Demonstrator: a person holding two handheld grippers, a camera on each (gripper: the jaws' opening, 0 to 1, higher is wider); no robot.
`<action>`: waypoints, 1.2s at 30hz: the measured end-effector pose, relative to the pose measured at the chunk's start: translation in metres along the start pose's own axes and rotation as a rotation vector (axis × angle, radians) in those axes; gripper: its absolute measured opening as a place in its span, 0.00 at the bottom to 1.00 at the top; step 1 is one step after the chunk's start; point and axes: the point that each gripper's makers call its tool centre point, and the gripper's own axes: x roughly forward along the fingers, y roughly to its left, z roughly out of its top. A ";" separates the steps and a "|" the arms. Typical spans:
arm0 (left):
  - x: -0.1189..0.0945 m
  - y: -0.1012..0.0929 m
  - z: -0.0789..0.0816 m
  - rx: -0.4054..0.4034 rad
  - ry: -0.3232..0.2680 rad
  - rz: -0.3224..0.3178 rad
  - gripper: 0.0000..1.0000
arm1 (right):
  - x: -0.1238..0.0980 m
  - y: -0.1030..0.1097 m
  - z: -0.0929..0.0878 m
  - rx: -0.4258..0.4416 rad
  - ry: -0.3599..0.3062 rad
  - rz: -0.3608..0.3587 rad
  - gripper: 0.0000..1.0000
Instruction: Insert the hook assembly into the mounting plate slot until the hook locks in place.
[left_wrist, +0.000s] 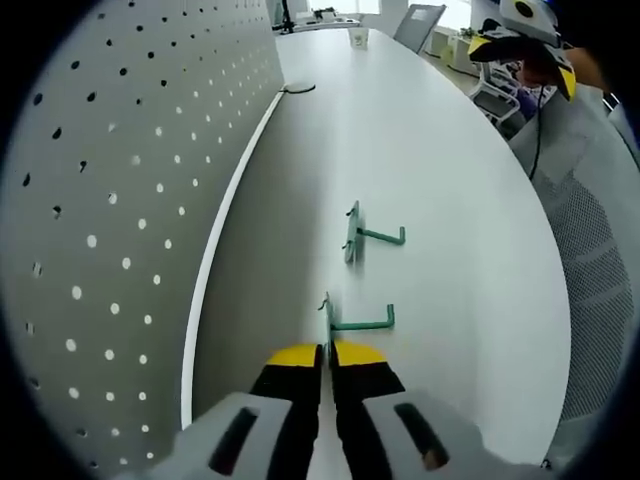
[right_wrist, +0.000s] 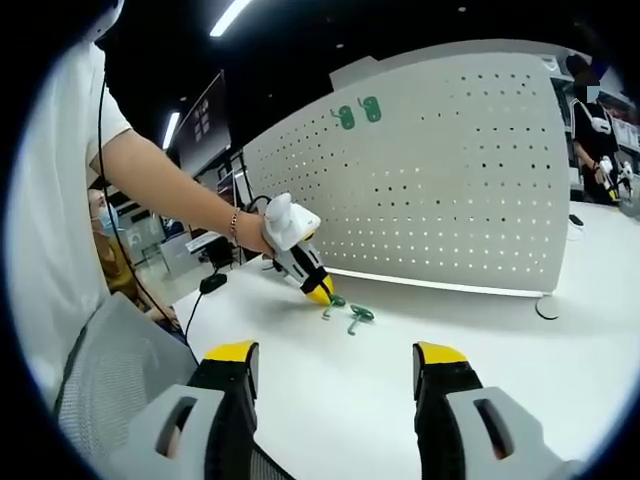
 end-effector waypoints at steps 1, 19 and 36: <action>0.001 0.001 0.000 0.002 0.000 0.000 0.04 | 0.000 0.000 0.000 -0.001 0.001 0.000 0.60; -0.006 0.003 0.013 -0.074 -0.103 0.002 0.03 | 0.000 0.000 0.001 0.004 0.006 0.003 0.61; -0.026 0.011 0.030 -0.105 -0.218 0.056 0.03 | -0.001 0.000 0.005 0.006 -0.014 0.001 0.61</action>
